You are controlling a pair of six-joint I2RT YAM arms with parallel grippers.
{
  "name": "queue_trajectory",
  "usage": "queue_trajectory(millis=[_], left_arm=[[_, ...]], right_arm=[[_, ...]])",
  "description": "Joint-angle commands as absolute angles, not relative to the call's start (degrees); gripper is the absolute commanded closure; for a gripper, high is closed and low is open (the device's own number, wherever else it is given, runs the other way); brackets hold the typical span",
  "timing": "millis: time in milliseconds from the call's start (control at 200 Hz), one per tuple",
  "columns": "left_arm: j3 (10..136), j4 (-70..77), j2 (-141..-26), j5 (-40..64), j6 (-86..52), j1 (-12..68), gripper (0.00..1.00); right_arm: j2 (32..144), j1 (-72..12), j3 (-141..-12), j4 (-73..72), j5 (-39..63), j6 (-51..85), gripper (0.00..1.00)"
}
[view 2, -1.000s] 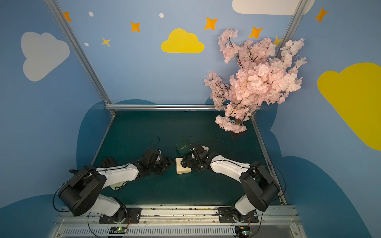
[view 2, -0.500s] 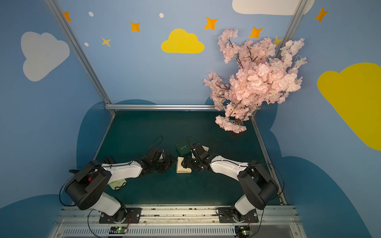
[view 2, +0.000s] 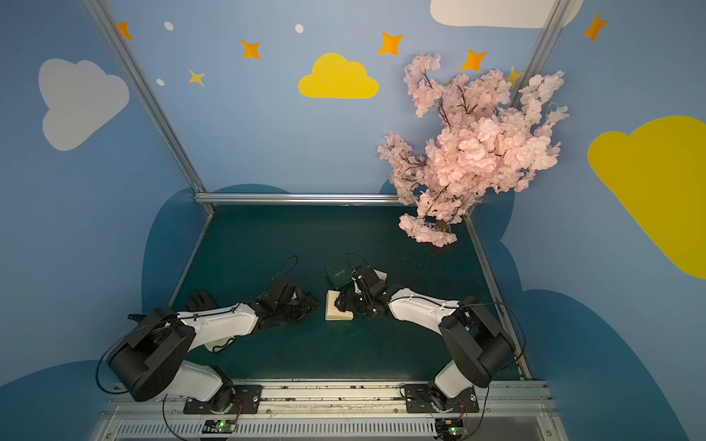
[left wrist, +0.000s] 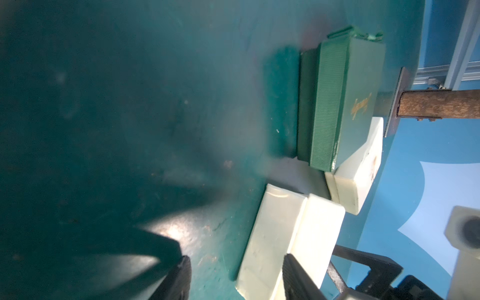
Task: Take the rings out of the lift-off lid box
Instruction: Close the lid on the jewelry box.
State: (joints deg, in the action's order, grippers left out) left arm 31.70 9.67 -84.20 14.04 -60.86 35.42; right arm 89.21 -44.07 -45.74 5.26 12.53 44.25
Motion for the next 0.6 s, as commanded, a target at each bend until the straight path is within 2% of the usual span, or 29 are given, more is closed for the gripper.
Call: queue_trajectory(millis=[0,245,596], left_arm=[[30.9,13.4,-83.8,14.5,-60.2,35.4,0.45],[30.5,20.7,-84.0,18.2,-58.3,35.4,0.41],[33.8,19.7,-91.2,22.8,-57.6,35.5,0.41]], right_arm=[[90.2,-44.0,-46.9,4.7,13.6,43.3,0.27],[90.0,-44.0,-47.1,4.4,14.3,43.0,0.27],[90.1,-44.1,-47.2,3.6,15.4,43.2,0.30]])
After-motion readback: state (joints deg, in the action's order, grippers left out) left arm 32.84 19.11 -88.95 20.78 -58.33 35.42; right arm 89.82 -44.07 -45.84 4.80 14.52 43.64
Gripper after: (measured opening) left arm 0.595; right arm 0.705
